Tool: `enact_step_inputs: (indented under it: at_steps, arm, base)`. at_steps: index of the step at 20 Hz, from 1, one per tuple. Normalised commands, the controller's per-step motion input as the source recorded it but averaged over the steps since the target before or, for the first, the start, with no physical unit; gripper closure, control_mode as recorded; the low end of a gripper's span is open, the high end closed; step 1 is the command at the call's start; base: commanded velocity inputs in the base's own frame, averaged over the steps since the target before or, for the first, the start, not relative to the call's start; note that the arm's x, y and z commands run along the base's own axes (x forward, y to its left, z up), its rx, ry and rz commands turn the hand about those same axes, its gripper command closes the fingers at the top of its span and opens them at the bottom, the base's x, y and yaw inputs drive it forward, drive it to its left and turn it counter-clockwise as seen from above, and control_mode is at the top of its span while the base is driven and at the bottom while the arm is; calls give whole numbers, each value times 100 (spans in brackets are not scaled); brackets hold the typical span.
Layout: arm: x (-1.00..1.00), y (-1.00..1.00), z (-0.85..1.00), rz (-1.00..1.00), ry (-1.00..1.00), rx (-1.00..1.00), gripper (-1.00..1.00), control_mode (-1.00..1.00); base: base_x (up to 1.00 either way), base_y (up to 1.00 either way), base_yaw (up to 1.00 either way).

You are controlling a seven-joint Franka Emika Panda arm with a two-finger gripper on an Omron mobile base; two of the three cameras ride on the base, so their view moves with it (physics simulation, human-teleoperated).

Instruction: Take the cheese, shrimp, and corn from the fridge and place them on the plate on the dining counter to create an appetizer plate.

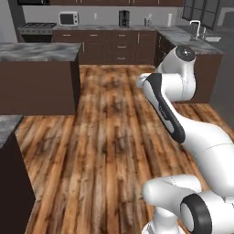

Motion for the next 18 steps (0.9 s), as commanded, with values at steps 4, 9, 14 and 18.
enact_step_inputs:
  at_steps: [4,9,14,18]
  arm:
    - [0,0,0,0,0,0,-100,100]
    - [0,0,0,0,0,0,-100,100]
    - [0,0,0,0,0,0,-100,100]
    - [0,0,0,0,0,0,-100,100]
  base:
    - [100,-71,12]
    - [100,-64,10]
    - [100,-53,6]
    - [100,-45,4]
